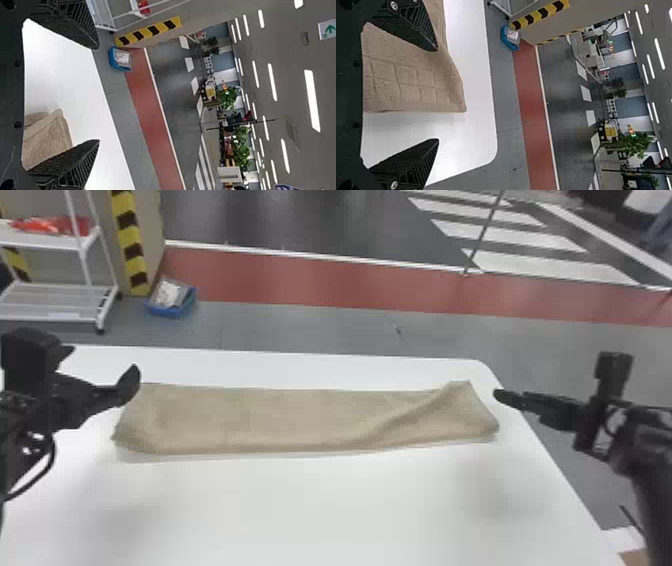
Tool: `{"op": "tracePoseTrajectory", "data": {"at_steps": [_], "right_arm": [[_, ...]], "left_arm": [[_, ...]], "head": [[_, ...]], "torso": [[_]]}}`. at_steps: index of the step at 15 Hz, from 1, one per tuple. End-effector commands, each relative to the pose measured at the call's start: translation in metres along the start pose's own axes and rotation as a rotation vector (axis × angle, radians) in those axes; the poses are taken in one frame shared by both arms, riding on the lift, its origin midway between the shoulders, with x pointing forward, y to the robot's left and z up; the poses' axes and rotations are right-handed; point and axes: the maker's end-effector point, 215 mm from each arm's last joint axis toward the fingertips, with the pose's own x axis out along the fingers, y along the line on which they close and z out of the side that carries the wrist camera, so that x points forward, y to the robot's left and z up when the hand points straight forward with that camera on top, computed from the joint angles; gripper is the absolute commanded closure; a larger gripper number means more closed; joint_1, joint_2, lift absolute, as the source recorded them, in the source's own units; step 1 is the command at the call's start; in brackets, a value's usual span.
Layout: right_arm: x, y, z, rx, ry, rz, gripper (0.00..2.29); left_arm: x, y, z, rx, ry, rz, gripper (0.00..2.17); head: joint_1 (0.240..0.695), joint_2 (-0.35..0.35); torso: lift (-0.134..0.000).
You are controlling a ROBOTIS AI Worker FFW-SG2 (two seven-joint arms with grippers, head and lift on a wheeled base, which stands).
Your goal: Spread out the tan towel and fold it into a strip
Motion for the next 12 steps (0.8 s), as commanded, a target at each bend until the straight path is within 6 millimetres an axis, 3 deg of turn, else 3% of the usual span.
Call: {"op": "tracePoseTrajectory", "data": {"at_steps": [1,4,7,9,12], "right_arm": [[-0.013,-0.006,-0.006,0.023,0.01,0.008,0.05],[-0.021,-0.016,-0.014,0.031,0.018,-0.005,0.06],[-0.025,-0.018,-0.02,0.037,0.028,-0.007,0.06],[-0.031,-0.02,-0.027,0.054,0.036,-0.001,0.06],[-0.03,-0.018,-0.036,0.036,0.055,0.001,0.05]], "left_arm": [[-0.007,-0.002,-0.007,-0.037,0.006,-0.009,0.03],[-0.02,0.001,-0.048,-0.13,0.126,-0.039,0.05],[-0.041,-0.005,-0.069,-0.193,0.228,-0.076,0.15],[-0.058,-0.007,-0.07,-0.257,0.24,-0.104,0.21],[-0.066,-0.011,-0.08,-0.261,0.279,-0.12,0.22]], "head": [[0.677,-0.25],[0.69,-0.257],[0.695,-0.264],[0.695,-0.269],[0.695,-0.277]], "torso": [[-0.124],[-0.124],[-0.124],[-0.124],[-0.124]]}}
